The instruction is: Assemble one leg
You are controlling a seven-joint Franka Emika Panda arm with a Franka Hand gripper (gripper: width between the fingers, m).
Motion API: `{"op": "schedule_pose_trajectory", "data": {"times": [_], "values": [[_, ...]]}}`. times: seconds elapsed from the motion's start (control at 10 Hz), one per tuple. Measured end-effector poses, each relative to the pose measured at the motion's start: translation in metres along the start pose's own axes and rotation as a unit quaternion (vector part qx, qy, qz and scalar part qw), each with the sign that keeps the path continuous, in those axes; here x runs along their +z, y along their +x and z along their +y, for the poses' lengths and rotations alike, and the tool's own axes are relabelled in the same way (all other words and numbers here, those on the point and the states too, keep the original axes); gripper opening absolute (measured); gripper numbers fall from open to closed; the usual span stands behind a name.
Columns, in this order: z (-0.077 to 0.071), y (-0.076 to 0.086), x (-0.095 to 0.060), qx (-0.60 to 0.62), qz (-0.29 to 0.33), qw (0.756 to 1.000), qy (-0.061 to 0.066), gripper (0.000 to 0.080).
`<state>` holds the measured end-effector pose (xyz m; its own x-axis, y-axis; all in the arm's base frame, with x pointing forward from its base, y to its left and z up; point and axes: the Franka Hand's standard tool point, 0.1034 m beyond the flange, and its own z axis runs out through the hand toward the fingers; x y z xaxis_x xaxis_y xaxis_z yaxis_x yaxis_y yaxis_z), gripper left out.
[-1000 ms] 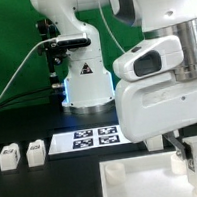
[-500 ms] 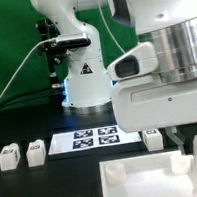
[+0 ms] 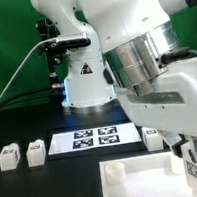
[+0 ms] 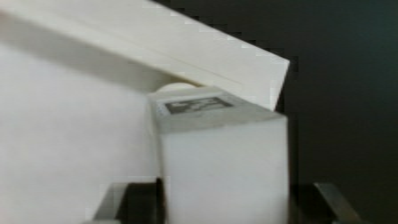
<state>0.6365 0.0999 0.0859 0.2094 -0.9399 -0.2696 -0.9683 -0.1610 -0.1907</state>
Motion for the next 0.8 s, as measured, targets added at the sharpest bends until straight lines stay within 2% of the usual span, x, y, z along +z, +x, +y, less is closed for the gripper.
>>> {"op": "schedule_pose_trajectory", "data": {"times": [0.1, 0.2, 0.3, 0.4, 0.5, 0.6, 0.8], "values": [[0.0, 0.0, 0.0, -0.011, 0.0, 1.0, 0.0, 0.031], [0.0, 0.0, 0.001, -0.031, 0.0, 1.0, -0.001, 0.0408], [0.001, 0.0, 0.001, -0.03, 0.0, 1.0, -0.001, 0.0408], [0.001, -0.001, 0.001, -0.066, 0.003, 0.998, -0.004, 0.0574], [0.0, -0.007, 0.002, -0.177, 0.015, 0.984, -0.014, 0.0632], [-0.001, -0.012, 0.002, -0.249, 0.02, 0.968, -0.024, 0.0632], [0.0, -0.008, 0.002, -0.337, 0.018, 0.941, -0.027, 0.0646]]}}
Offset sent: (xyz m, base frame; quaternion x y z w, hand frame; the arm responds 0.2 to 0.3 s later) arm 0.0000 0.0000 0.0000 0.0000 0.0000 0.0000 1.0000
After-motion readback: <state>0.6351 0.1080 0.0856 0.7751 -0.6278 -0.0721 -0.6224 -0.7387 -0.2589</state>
